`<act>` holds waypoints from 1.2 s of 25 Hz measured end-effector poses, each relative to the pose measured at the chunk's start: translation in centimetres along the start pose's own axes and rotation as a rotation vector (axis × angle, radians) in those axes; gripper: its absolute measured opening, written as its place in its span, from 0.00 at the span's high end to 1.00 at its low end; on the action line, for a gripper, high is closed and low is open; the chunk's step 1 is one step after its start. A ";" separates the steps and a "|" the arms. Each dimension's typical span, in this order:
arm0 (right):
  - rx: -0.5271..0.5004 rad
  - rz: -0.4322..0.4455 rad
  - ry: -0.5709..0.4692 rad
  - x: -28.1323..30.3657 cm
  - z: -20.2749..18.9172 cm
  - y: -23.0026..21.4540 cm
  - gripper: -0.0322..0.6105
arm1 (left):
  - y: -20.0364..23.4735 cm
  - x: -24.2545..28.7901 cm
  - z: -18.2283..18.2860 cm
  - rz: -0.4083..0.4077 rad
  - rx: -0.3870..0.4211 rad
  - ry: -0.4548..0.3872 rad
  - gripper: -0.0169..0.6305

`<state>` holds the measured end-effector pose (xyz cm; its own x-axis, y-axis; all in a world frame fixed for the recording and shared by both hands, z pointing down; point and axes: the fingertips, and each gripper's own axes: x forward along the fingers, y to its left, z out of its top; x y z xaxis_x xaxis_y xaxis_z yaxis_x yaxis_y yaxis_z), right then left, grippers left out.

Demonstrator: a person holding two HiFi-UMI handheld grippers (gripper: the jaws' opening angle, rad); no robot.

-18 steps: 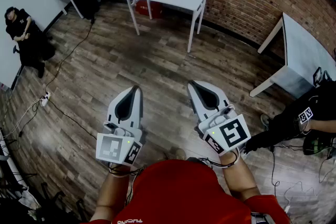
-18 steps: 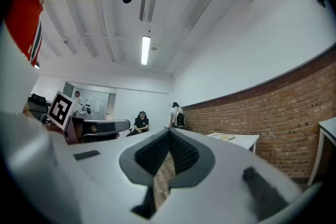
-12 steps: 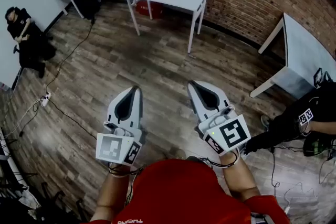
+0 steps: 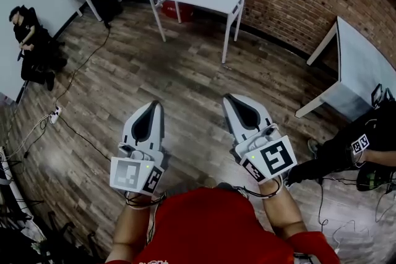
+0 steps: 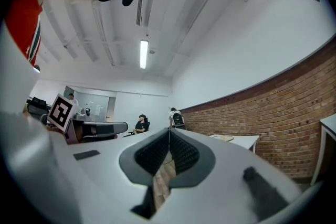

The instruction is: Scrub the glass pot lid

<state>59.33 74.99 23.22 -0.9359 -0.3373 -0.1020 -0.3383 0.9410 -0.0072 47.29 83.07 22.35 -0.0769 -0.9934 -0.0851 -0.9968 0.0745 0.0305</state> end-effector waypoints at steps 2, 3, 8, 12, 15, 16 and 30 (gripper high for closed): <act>-0.004 0.008 0.003 -0.2 -0.2 -0.5 0.90 | -0.1 0.2 -0.3 0.013 -0.002 0.002 0.95; -0.005 0.013 0.004 -0.2 -0.3 -0.7 0.90 | -0.2 0.3 -0.4 0.020 -0.004 0.003 0.95; 0.003 0.026 0.018 0.4 -1.1 -2.2 0.90 | 0.1 1.5 -1.2 0.045 -0.013 0.013 0.95; 0.002 0.024 0.021 1.7 -1.4 -3.0 0.90 | 1.1 2.8 -1.4 0.043 -0.014 0.012 0.95; 0.002 0.017 0.022 3.2 -1.7 -3.8 0.90 | 2.2 4.2 -1.7 0.036 -0.015 0.012 0.95; 0.000 0.014 0.023 3.9 -1.7 -4.2 0.90 | 2.8 4.8 -1.7 0.034 -0.017 0.012 0.95; -0.020 -0.040 0.029 20.3 -1.8 -9.2 0.90 | 16.4 16.6 -1.5 -0.013 -0.011 0.023 0.95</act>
<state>43.29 59.45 23.00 -0.9239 -0.3758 -0.0727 -0.3774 0.9260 0.0093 29.70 67.67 22.95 -0.0630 -0.9961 -0.0624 -0.9973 0.0606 0.0405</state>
